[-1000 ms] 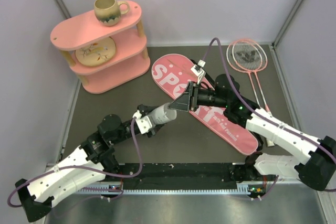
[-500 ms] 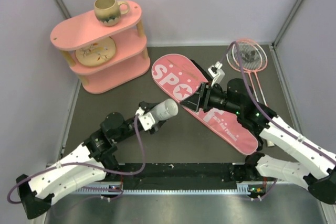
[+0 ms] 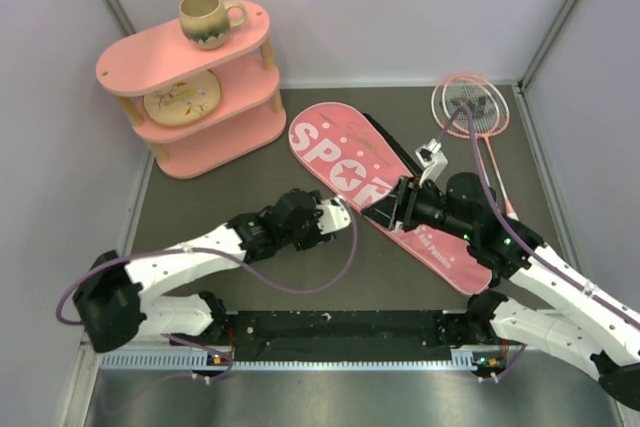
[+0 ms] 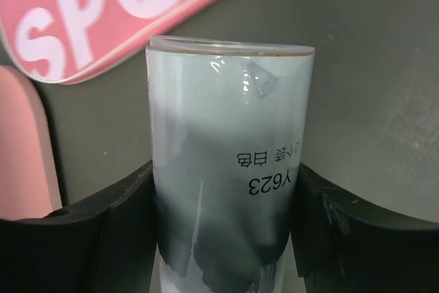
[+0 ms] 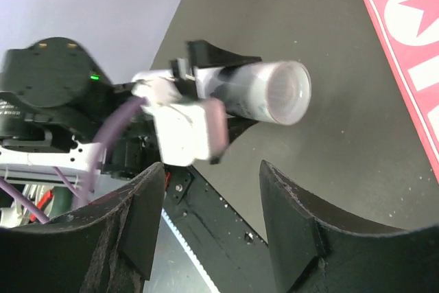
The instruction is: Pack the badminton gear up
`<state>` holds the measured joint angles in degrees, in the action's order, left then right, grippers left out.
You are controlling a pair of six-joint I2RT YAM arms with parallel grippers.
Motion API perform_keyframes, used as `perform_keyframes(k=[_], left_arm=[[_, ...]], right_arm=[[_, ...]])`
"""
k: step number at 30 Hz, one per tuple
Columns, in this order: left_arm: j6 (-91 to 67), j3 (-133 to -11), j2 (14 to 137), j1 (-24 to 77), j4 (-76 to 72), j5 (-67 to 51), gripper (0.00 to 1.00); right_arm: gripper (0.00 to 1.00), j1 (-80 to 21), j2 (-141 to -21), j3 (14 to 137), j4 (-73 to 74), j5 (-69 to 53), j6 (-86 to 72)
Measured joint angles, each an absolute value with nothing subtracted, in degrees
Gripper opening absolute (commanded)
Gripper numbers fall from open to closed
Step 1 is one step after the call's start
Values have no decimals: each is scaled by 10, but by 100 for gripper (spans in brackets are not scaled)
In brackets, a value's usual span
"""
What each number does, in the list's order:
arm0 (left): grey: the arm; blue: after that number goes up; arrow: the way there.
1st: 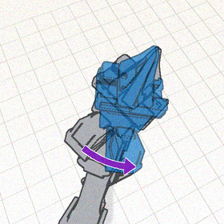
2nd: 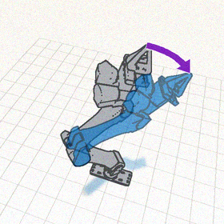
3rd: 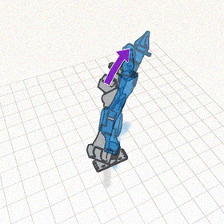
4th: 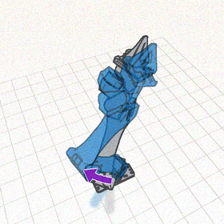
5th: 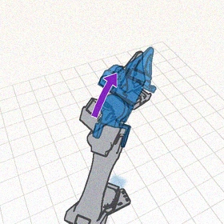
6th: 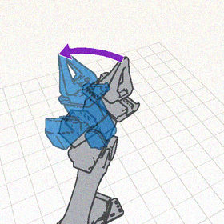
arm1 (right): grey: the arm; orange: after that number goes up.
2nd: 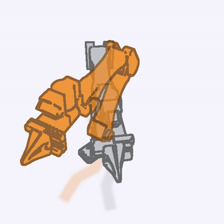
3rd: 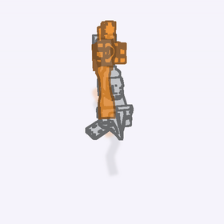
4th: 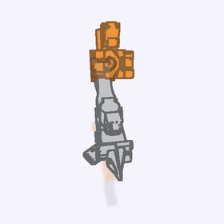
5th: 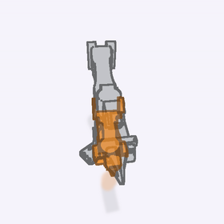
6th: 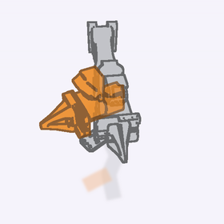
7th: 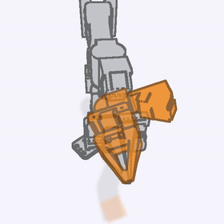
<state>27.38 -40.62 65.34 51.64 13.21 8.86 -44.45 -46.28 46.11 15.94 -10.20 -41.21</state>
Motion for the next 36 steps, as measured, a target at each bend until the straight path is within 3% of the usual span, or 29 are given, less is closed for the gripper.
perform_keyframes(k=[4, 8, 11, 15, 20, 27, 31, 36], left_arm=[[300, -460, 772, 555, 195, 124, 14], [306, -478, 856, 581, 236, 149, 24], [309, -478, 870, 584, 254, 161, 43], [308, -478, 882, 582, 260, 173, 96], [312, -482, 880, 582, 264, 198, 98], [296, -513, 814, 582, 310, 182, 98], [269, -552, 762, 577, 340, 157, 98], [216, -552, 721, 570, 352, 134, 95]], right_arm=[[58, -444, -434, 448, 166, -95, -406], [59, -444, -415, 442, 173, -92, -399], [59, -444, -406, 438, 172, -90, -394], [59, -444, -393, 424, 176, -90, -394], [61, -444, -382, 412, 176, -86, -394], [78, -444, -393, 407, 201, -50, -388], [80, -434, -422, 418, 214, -40, -386], [82, -375, -459, 442, 182, -111, -380]])
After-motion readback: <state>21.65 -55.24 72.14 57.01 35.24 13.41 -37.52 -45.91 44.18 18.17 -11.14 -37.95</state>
